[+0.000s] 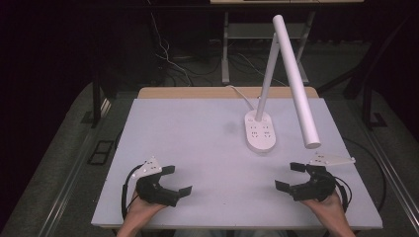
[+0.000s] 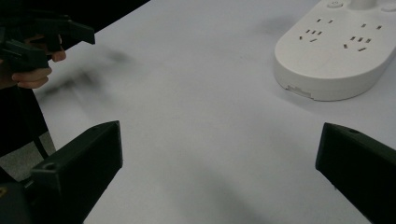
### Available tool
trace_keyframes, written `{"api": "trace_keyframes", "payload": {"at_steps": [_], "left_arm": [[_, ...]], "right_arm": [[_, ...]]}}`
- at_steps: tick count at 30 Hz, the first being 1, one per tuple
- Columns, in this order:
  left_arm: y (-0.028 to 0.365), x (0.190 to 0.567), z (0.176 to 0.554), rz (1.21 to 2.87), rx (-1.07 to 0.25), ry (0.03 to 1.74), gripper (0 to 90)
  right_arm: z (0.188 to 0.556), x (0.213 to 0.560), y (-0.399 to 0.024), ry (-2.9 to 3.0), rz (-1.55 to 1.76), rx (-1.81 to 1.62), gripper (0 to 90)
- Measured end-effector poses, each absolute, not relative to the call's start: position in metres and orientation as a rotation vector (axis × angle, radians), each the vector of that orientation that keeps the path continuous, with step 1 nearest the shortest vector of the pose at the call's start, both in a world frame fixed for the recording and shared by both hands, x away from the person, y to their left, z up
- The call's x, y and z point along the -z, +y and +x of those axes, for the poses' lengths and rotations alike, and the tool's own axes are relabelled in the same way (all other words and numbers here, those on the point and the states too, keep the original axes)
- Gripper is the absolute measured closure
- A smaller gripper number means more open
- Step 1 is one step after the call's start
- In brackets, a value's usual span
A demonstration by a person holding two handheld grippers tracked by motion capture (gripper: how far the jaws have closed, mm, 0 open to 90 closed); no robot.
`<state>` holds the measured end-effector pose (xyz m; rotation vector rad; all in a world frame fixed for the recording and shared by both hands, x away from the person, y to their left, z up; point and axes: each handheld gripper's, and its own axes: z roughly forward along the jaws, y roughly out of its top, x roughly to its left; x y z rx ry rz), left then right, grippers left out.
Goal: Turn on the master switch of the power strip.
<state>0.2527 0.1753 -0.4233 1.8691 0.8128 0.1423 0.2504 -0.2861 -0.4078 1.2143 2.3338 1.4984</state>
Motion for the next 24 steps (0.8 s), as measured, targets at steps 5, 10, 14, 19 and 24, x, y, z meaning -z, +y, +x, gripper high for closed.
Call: {"api": "trace_keyframes", "payload": {"at_steps": [5,10,14,19,24], "left_arm": [[0.1751,0.423,0.2529,1.87,-0.141,0.806,0.0],[0.1738,0.4225,0.2523,1.879,-0.138,0.803,0.0],[0.173,0.4217,0.2526,1.886,-0.136,0.797,0.0],[0.1715,0.4201,0.252,1.894,-0.137,0.791,0.0],[0.171,0.4186,0.2526,1.896,-0.12,0.789,0.0]], "right_arm": [[0.2492,0.4086,-0.2851,2.344,1.215,-1.49,0.0],[0.249,0.4092,-0.2852,2.347,1.213,-1.485,0.0],[0.2487,0.4101,-0.2845,2.354,1.215,-1.48,0.0],[0.2485,0.4115,-0.283,2.368,1.218,-1.468,0.0],[0.2478,0.412,-0.2822,2.376,1.208,-1.453,0.0]]}}
